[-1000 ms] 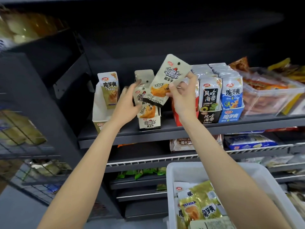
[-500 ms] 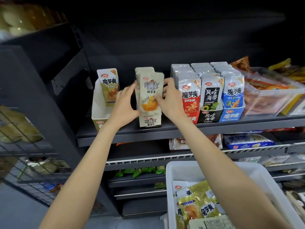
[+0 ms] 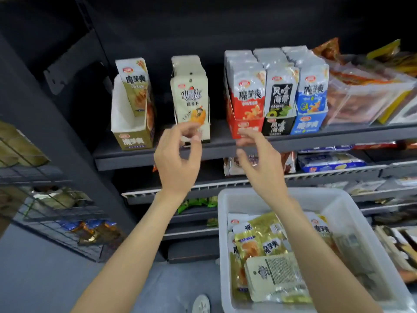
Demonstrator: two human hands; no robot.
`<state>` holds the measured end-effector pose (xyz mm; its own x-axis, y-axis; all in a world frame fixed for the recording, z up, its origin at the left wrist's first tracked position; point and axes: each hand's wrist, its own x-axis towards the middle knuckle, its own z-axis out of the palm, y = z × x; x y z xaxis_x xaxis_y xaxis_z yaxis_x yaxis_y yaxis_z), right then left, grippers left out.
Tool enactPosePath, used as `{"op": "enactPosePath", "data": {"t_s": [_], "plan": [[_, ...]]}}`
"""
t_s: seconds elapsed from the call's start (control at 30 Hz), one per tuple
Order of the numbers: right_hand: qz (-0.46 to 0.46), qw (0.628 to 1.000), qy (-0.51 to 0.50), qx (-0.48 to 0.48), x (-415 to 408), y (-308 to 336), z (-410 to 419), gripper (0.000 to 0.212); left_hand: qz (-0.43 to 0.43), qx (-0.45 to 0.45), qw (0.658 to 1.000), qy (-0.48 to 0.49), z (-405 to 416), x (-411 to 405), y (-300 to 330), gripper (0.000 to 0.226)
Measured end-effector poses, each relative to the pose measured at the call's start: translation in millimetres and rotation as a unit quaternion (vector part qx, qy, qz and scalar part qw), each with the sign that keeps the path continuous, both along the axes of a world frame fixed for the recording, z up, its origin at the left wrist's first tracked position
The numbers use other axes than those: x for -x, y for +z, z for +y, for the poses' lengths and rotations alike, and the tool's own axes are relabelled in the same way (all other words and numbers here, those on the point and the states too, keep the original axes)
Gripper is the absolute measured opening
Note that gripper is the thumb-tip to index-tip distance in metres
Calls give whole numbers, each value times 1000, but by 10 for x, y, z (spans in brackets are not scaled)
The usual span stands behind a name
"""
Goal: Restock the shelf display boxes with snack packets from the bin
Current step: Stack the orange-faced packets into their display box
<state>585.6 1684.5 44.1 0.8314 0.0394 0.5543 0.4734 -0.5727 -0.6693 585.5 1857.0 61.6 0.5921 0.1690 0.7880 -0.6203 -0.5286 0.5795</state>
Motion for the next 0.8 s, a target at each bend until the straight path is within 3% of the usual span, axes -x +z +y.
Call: {"op": "enactPosePath", "data": {"t_s": [0.13,0.27,0.4,0.5,0.63,0.7,0.8], "plan": [[109,992,-24,60,348,-457,-595,14,-8,-79,994,-68,-326,376,-416,19],[213,973,-48,81,639,-841,-1135,14,138,-179,960,-165,-674,612,-831,17],[274,944,-78,164,818,-1212,-1479,17,364,-336,843,-208,-1017,680,-1179,37],[357,897,-96,242,889,-1421,-1634,27,434,-431,762,-213,-1236,720,-1417,66],[463,813,-117,334,937,-1517,-1647,57,501,-537,640,-227,-1401,812,-1752,108],[469,798,-127,357,936,-1527,-1628,68,502,-555,625,-223,-1438,834,-1834,109],[465,797,-145,357,921,-1557,-1637,79,500,-529,650,-219,-1447,826,-1847,97]]}}
